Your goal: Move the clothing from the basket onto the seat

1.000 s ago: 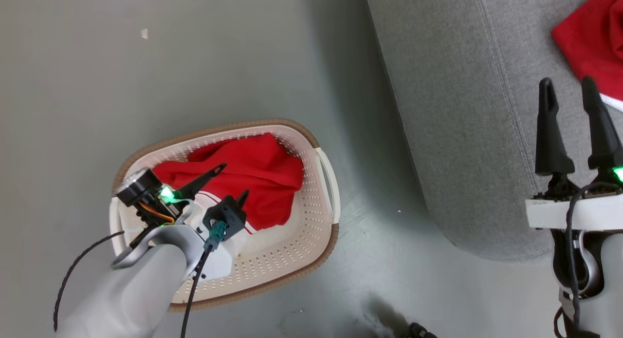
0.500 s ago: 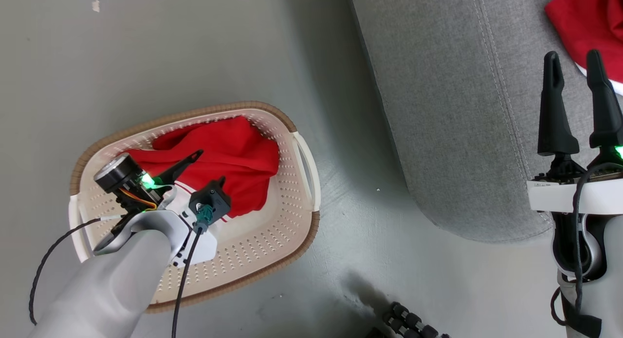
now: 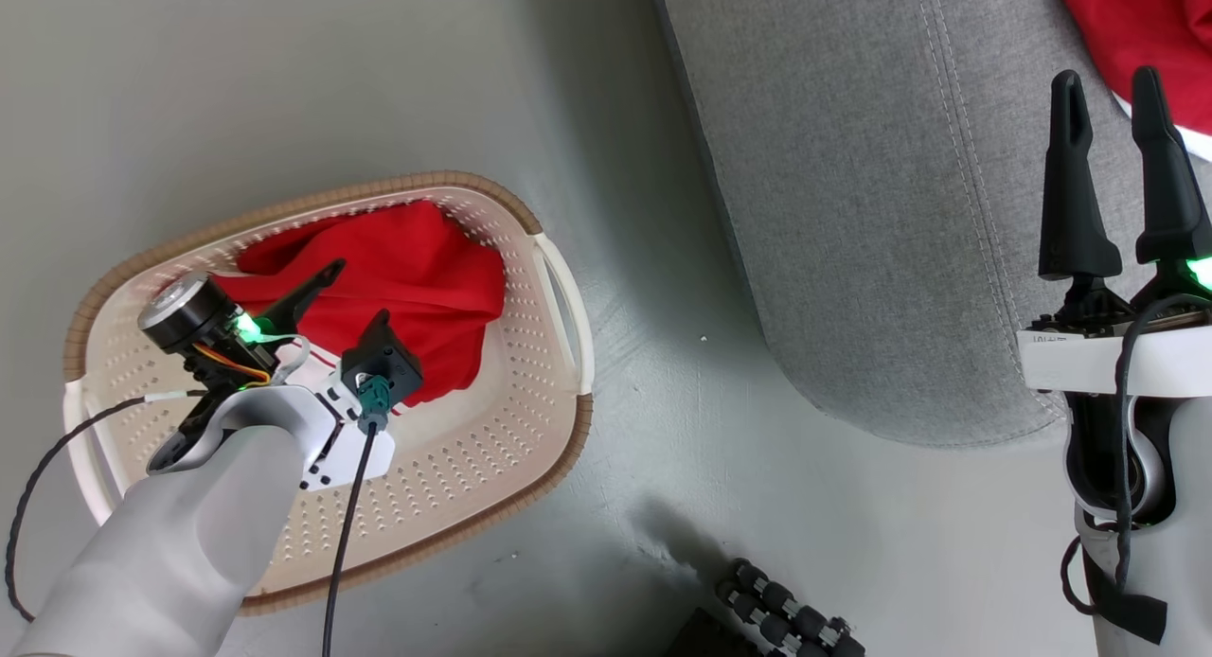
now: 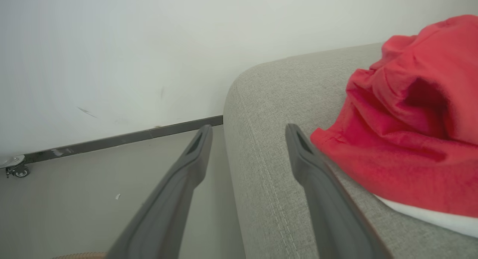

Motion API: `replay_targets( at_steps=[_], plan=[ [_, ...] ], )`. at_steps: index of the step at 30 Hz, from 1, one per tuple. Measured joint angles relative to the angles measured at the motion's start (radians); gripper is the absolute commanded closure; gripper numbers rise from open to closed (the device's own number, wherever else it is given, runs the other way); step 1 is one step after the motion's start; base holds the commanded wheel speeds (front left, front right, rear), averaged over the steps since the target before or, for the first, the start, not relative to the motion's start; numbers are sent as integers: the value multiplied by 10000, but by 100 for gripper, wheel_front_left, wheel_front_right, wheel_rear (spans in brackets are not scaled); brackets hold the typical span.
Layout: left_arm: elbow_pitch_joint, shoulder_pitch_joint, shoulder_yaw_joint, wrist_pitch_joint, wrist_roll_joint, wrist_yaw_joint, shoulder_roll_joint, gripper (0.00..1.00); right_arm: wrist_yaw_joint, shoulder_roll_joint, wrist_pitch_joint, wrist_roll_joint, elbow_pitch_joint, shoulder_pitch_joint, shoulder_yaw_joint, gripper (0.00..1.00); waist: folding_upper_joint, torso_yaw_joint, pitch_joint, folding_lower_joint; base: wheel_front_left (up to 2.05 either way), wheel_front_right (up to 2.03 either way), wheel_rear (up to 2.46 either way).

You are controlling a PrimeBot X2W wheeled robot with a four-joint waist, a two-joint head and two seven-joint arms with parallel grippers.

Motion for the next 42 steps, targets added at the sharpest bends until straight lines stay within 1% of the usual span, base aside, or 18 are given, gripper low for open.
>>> replay_targets(
  at_steps=[1,9,14,16,19,22,26,27,28,29,30,31,32,33,35,40,42],
  plan=[
    [29,-12,0,0,48,90,6,0,0,0,0,13,2,-1,4,0,-1,-24,39,0,0,0,0],
    [276,-256,-38,50,265,364,0,0,0,0,0,140,33,-290,96,0,0,-170,254,0,0,0,0],
    [591,-370,-146,219,497,612,-4,0,0,0,0,209,132,-399,190,0,0,-264,351,-1,0,0,0],
    [755,-380,-150,307,514,616,15,0,0,0,0,238,163,-399,221,0,0,-303,377,-1,0,0,0],
    [957,-384,-173,412,581,765,12,0,0,0,0,238,184,-401,253,0,0,-358,406,-1,0,0,0],
    [1078,-384,-198,443,585,826,-2,0,0,0,0,240,203,-404,263,0,0,-405,426,-1,0,0,0],
    [1319,-400,-222,575,585,886,-107,0,0,0,0,242,249,-407,313,0,0,-469,437,-1,0,0,0],
    [1398,-409,-222,610,583,888,-157,4,0,0,0,249,251,-408,320,0,0,-484,439,-1,0,0,0],
    [1448,-412,-219,617,581,888,-196,11,0,2,0,253,253,-408,320,0,0,-498,442,0,0,0,0],
    [1484,-415,-215,617,575,888,-226,22,0,2,0,253,255,-408,320,0,0,-510,445,-1,0,0,0],
    [1532,-420,-215,627,568,892,-253,29,0,2,0,253,255,-409,328,0,0,-521,449,-1,0,0,0],
    [1574,-426,-213,660,568,913,-274,54,0,2,0,253,255,-410,337,0,0,-533,453,-1,0,0,0],
    [1601,-431,-207,660,564,930,-288,58,0,2,0,253,255,-410,343,0,0,-544,459,-1,0,0,0],
    [1616,-440,-201,658,560,930,-295,58,0,2,0,253,255,-410,343,0,0,-552,464,-1,0,0,0],
    [1639,-504,-201,646,552,936,-347,64,0,2,0,253,255,-410,341,0,0,-563,473,-1,0,0,0],
    [1781,-673,-221,637,554,995,-529,100,0,2,0,253,259,-410,326,0,0,-571,484,-1,0,0,0],
    [1833,-673,-234,560,554,995,-560,100,0,2,0,253,263,-410,309,0,0,-570,484,-1,0,0,0]
  ],
)
